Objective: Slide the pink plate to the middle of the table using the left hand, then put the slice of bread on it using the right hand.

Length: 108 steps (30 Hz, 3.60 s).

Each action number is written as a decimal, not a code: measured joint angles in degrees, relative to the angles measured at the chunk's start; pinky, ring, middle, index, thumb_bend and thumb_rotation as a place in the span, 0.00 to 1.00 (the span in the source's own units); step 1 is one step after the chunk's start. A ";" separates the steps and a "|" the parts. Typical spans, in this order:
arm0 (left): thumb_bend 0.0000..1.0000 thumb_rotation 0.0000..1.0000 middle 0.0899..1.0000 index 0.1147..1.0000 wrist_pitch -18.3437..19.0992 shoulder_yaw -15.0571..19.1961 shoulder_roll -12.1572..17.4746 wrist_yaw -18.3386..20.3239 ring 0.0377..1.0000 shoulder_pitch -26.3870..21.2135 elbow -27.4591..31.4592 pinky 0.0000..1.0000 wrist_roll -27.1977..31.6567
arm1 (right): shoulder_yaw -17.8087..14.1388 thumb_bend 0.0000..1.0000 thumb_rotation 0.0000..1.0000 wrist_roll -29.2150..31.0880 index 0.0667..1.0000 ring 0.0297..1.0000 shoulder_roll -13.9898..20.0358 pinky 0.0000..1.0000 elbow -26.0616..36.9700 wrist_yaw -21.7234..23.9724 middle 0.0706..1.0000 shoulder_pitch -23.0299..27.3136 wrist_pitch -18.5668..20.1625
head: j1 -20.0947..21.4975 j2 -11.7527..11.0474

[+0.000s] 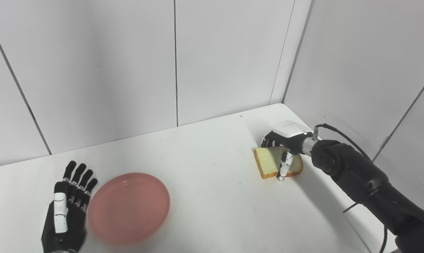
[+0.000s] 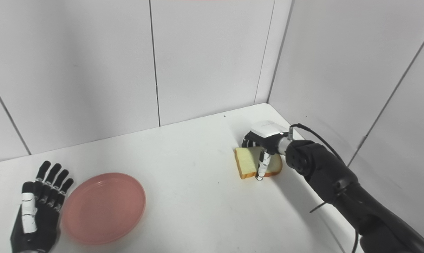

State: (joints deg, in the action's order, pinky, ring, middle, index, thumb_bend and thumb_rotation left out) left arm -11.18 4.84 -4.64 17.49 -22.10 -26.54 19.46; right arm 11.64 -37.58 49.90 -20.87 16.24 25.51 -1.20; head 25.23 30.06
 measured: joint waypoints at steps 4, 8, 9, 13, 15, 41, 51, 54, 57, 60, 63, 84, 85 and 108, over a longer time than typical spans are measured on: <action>0.77 0.77 0.94 0.92 0.21 -0.03 -0.07 -0.01 0.92 -0.06 0.01 0.92 0.01 | -0.21 0.53 0.00 0.11 0.46 0.37 -0.16 0.31 2.50 -0.79 0.42 -0.52 0.00 | -0.18 -0.09; 0.76 0.78 0.94 0.92 0.22 -0.13 -0.19 -0.01 0.93 -0.08 0.01 0.93 0.01 | -0.37 0.53 0.00 0.67 0.47 0.38 -0.47 0.33 3.79 -0.85 0.42 -0.54 0.00 | -0.44 -0.09; 0.76 0.78 0.94 0.92 0.21 -0.16 -0.19 -0.01 0.93 -0.08 0.01 0.92 0.01 | -0.54 0.53 0.00 0.76 0.47 0.38 -0.48 0.32 4.18 -0.87 0.42 -0.57 -0.03 | -0.61 -0.09; 0.76 0.78 0.93 0.91 0.19 -0.19 -0.22 -0.01 0.92 -0.06 -0.02 0.91 -0.03 | -2.05 0.53 0.00 1.93 0.47 0.36 -0.51 0.31 6.61 -1.38 0.41 -0.71 -0.60 | -1.05 0.00; 0.75 0.79 0.94 0.91 0.19 -0.31 -0.22 -0.02 0.93 -0.04 0.01 0.92 -0.16 | -2.86 0.53 0.00 2.27 0.47 0.37 -0.52 0.32 8.63 -1.45 0.42 -0.85 -0.84 | -1.93 0.18; 0.75 0.85 0.97 0.96 0.64 -2.61 -1.82 -5.03 0.97 1.73 2.76 0.98 -5.25 | -5.62 0.53 0.00 7.92 0.48 0.32 -12.71 0.26 22.13 1.35 0.38 3.97 -1.39 | -14.04 1.14; 0.71 0.90 0.99 0.97 0.52 -4.38 -4.36 -7.76 0.98 1.48 1.64 1.00 -8.19 | -2.13 0.53 0.00 9.21 0.48 0.32 -20.63 0.27 20.86 1.44 0.38 5.15 -2.09 | -23.73 1.41; 0.72 0.90 0.99 0.97 0.14 -4.35 -4.45 -8.00 0.99 1.16 1.29 1.00 -8.21 | -1.47 0.53 0.00 9.17 0.47 0.32 -20.78 0.28 20.76 1.47 0.38 5.43 -2.12 | -26.28 1.49; 0.72 0.88 0.98 0.96 -0.54 -4.25 -4.57 -8.05 0.99 0.58 -0.18 1.00 -8.12 | 0.54 0.53 0.00 9.02 0.47 0.31 -21.85 0.26 20.75 1.78 0.38 5.53 -2.12 | -27.25 1.58; 0.71 0.86 0.97 0.94 -1.13 -4.15 -5.40 -8.15 0.97 0.22 -0.69 1.00 -8.04 | 2.68 0.53 0.00 9.07 0.47 0.30 -23.86 0.25 20.76 2.68 0.37 5.52 -2.17 | -28.65 1.85; 0.72 0.85 0.96 0.93 -1.17 -3.92 -6.29 -8.78 0.97 0.05 -0.98 1.00 -8.03 | 3.90 0.53 0.00 9.17 0.47 0.30 -25.28 0.25 20.75 3.47 0.38 5.54 -2.51 | -29.62 2.02; 0.66 0.90 0.96 0.95 -3.52 -4.51 -6.97 -10.24 0.97 -0.57 -2.29 0.99 -9.30 | 10.37 0.53 0.00 4.15 0.47 0.38 -28.64 0.34 12.83 4.53 0.42 7.63 -5.03 | -29.97 2.72; 0.67 0.89 0.96 0.95 -3.51 -4.51 -7.00 -10.25 0.97 -0.56 -2.29 1.00 -9.29 | 10.48 0.53 0.00 3.99 0.46 0.38 -28.69 0.34 12.28 4.27 0.42 7.65 -5.41 | -29.80 2.81; 0.68 0.89 0.96 0.95 -3.33 -4.70 -6.97 -10.63 0.97 -0.17 -1.77 0.99 -9.17 | 13.36 0.75 0.14 -4.78 0.73 0.65 -28.58 0.60 5.15 -5.50 0.71 8.92 -12.92 | -28.74 3.52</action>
State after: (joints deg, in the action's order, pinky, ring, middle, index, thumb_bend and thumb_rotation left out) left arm -14.51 0.14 -11.61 6.86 -22.27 -28.31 10.29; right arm 25.00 -42.36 21.31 -15.73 10.73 34.43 -14.13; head -3.52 33.57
